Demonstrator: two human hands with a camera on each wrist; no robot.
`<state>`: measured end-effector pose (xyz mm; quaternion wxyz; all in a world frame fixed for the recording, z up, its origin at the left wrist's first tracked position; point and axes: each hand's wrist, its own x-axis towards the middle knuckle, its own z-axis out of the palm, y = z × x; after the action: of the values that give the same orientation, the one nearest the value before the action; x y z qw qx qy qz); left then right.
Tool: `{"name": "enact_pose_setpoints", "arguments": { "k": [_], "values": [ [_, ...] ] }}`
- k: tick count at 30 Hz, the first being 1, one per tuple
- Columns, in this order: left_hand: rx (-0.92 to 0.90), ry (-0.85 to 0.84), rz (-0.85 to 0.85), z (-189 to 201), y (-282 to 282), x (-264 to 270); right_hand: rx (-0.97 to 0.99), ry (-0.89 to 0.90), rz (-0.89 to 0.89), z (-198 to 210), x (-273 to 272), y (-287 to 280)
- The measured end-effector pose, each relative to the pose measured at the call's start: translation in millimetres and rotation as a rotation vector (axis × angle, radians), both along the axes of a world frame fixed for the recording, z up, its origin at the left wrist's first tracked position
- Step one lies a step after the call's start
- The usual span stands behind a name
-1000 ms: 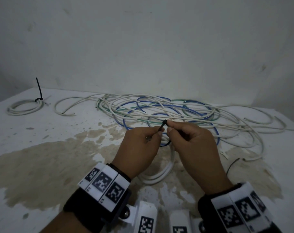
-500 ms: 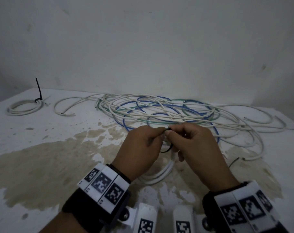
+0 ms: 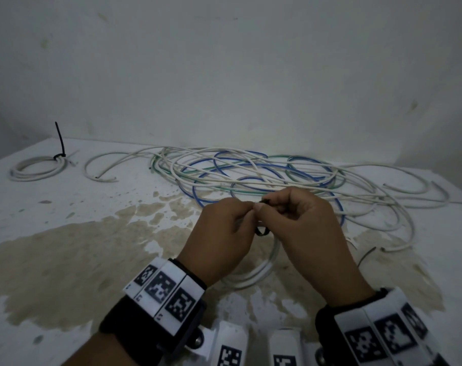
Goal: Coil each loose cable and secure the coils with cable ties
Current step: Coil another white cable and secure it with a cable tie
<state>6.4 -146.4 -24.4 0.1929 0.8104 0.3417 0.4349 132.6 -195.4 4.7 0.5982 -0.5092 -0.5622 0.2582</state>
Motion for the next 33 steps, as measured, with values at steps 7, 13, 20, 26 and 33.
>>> {"name": "enact_pose_setpoints", "arguments": {
  "k": [7,13,20,26,33],
  "values": [
    [-0.003,-0.024,-0.052,0.7,-1.5,3.7,0.029,-0.077,-0.102,1.2,1.2,-1.4],
    [-0.038,0.015,-0.077,4.2,-2.8,2.2,0.054,-0.003,-0.061,4.4,-1.1,-4.4],
    [0.101,0.063,-0.072,1.0,-2.1,2.8,-0.022,-0.145,-0.059,3.6,7.0,-3.0],
    [-0.038,-0.028,-0.086,7.1,-6.3,4.4,0.079,-0.025,-0.113,4.5,1.9,-4.4],
    [0.129,0.062,-0.083,3.1,-3.0,0.7,-0.040,-0.145,-0.069,-0.4,5.5,-0.7]
  ]
}}
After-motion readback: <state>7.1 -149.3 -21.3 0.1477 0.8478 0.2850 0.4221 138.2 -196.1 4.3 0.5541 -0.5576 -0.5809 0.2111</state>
